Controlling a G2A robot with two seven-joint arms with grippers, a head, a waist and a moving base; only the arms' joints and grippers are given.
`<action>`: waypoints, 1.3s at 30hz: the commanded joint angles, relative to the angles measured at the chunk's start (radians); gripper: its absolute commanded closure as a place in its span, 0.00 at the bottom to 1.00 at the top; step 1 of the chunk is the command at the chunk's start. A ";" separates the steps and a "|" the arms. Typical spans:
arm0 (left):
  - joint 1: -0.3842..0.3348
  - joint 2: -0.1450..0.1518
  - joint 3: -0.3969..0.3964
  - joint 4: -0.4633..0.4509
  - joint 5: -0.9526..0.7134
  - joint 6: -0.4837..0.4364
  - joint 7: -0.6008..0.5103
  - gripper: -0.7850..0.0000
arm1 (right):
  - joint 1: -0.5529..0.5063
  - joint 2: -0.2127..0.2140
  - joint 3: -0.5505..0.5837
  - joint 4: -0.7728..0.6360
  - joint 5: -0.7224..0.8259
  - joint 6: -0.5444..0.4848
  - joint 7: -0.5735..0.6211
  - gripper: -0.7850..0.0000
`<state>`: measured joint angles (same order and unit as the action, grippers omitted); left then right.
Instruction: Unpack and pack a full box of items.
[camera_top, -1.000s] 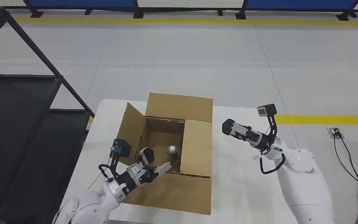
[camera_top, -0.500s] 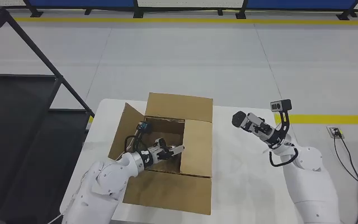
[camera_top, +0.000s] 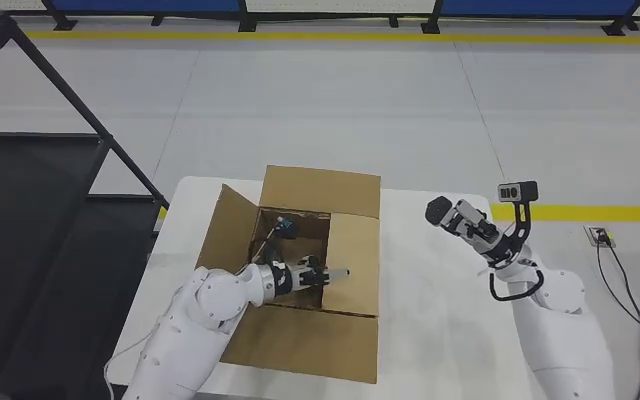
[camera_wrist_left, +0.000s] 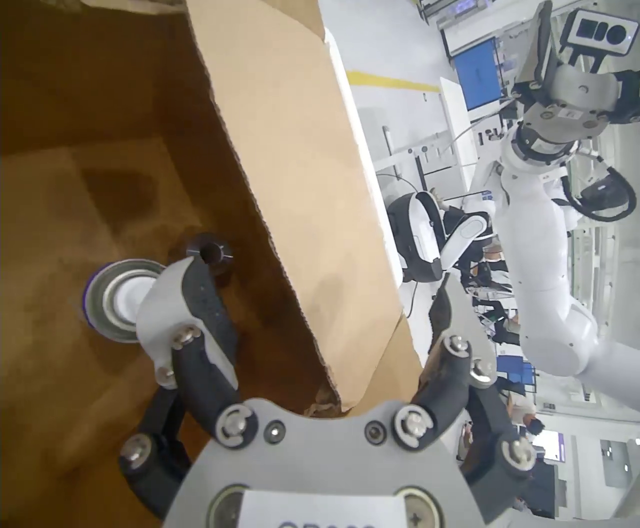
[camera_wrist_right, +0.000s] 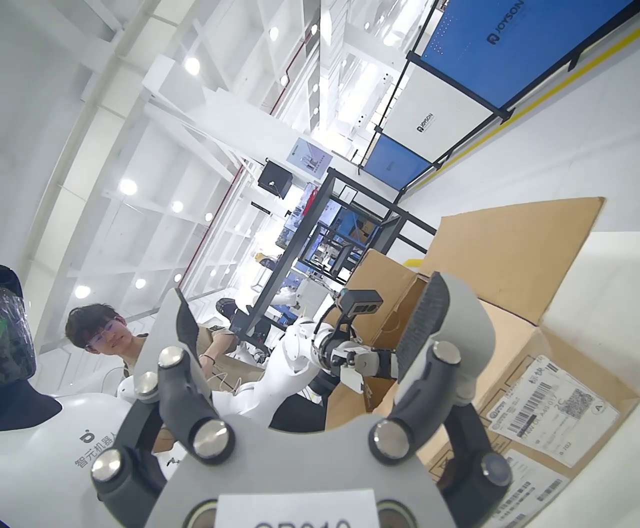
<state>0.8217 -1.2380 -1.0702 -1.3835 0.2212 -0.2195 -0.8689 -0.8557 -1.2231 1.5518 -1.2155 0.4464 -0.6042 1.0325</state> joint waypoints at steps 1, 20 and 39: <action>-0.015 -0.004 0.013 0.021 -0.023 -0.014 0.000 0.00 | -0.009 0.003 0.005 -0.013 0.004 -0.003 -0.009 0.00; 0.016 -0.009 0.007 -0.074 -0.139 -0.173 0.101 0.00 | -0.070 0.015 0.075 -0.024 0.234 -0.095 -0.094 0.00; -0.092 -0.085 0.255 -0.057 -0.016 -0.120 0.288 0.00 | -0.059 0.042 0.148 0.071 0.315 -0.103 -0.026 0.00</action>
<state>0.7296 -1.3235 -0.8151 -1.4398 0.2053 -0.3394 -0.5804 -0.9179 -1.1828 1.6974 -1.1537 0.7567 -0.7084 1.0035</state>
